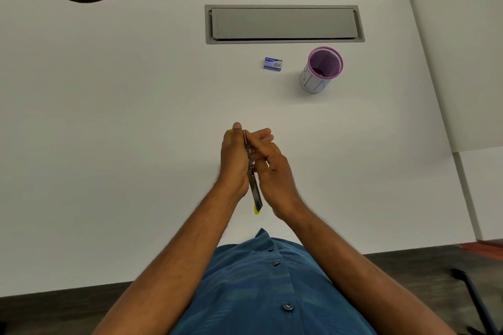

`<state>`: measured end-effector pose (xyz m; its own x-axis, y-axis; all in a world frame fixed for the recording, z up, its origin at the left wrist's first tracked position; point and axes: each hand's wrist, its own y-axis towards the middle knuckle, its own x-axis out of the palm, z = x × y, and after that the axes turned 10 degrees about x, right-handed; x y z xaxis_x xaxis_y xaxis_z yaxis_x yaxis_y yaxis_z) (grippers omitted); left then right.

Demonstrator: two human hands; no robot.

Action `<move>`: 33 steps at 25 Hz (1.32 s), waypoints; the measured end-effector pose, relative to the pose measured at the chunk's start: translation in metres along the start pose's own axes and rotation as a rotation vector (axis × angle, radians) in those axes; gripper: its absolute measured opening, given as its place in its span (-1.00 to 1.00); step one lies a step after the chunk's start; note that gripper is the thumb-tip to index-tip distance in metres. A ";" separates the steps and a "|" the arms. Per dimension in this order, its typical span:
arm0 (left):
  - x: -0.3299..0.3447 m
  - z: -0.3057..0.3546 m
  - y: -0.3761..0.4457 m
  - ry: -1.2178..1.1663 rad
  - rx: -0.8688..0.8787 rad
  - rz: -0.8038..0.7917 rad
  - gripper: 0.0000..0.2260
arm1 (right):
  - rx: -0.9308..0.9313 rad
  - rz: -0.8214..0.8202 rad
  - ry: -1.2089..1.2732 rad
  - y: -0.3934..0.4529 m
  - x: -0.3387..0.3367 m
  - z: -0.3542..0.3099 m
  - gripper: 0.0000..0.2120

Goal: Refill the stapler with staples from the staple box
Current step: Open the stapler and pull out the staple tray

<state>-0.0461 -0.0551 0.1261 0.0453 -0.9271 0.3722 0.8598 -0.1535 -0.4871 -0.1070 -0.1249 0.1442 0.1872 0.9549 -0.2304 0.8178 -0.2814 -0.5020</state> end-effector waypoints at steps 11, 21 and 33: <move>0.003 -0.026 0.038 0.274 -0.007 0.196 -0.79 | 0.468 -0.039 0.594 0.039 0.009 0.019 -0.67; -0.013 -0.026 0.048 0.290 -0.014 0.165 -0.90 | 0.617 -0.167 0.803 0.060 0.002 0.036 -0.80; -0.026 -0.025 0.059 0.354 0.073 0.186 -0.90 | 0.535 -0.185 0.572 0.057 0.005 0.050 -0.85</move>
<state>-0.0088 -0.0487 0.0680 0.0364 -0.9992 -0.0188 0.8877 0.0409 -0.4585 -0.0870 -0.1408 0.0727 0.4423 0.8501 0.2858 0.5182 0.0178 -0.8550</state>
